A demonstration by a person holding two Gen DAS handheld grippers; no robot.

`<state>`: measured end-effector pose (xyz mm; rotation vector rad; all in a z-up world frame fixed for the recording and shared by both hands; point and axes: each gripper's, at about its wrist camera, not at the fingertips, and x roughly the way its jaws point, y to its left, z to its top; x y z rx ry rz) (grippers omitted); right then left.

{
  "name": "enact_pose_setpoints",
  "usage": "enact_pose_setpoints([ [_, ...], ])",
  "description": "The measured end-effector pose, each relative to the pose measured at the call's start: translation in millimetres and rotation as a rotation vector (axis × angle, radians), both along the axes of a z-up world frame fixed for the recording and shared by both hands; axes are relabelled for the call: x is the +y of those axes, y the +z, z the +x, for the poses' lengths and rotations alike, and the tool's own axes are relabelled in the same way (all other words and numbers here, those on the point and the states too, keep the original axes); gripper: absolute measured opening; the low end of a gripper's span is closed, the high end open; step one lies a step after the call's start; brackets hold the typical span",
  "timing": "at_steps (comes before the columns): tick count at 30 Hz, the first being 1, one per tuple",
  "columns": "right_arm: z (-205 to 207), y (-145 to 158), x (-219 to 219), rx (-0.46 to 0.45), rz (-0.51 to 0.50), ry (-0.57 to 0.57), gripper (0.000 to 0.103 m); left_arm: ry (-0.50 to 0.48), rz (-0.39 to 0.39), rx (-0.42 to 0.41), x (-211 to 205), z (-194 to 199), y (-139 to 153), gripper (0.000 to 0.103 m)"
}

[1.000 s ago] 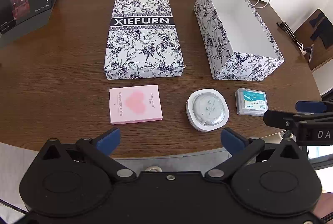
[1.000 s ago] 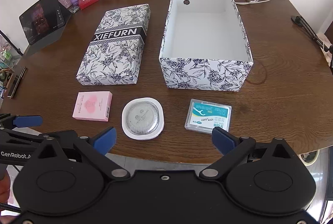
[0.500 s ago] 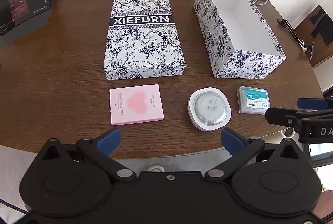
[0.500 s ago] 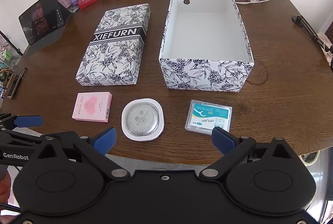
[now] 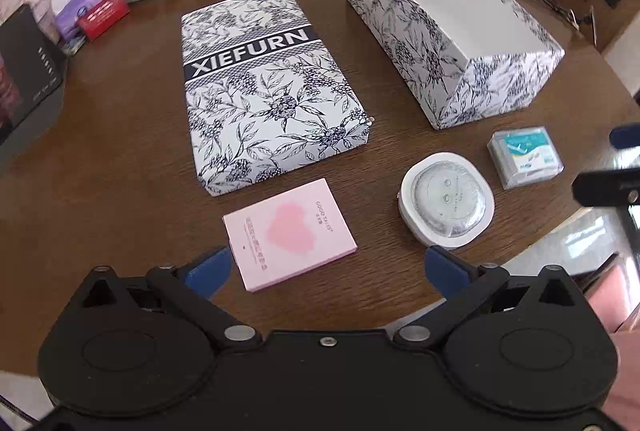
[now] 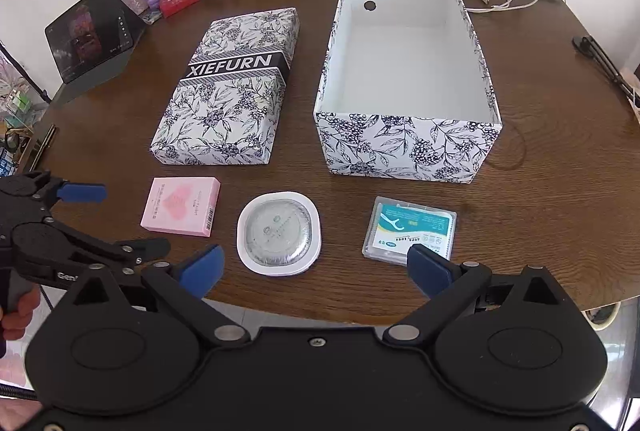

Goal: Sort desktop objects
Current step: 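Lower the left gripper onto the pink palette and close on it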

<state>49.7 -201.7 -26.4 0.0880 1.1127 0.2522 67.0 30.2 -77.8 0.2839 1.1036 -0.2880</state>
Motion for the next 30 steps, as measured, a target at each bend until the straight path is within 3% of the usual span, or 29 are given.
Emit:
enact_pose_setpoints([
  [5, 3.6, -3.7, 2.4, -0.001, 0.006, -0.001, 0.100, -0.239, 0.110, -0.037, -3.0, 10.1, -28.1, 0.101],
  [13, 9.3, -9.3, 6.5, -0.003, 0.015, -0.005, 0.100, -0.473, 0.165, -0.003, 0.7, 28.9, -50.9, 0.099],
  [21, 13.5, -11.6, 12.7, 0.004, 0.013, -0.049, 0.100, -0.606, 0.136, 0.068, 6.8, 40.1, -65.5, 0.092],
  [30, 18.2, -14.1, 19.7, 0.011, 0.011, -0.099, 0.100, -0.743, 0.097, 0.133, 12.4, 47.6, -79.1, 0.092],
])
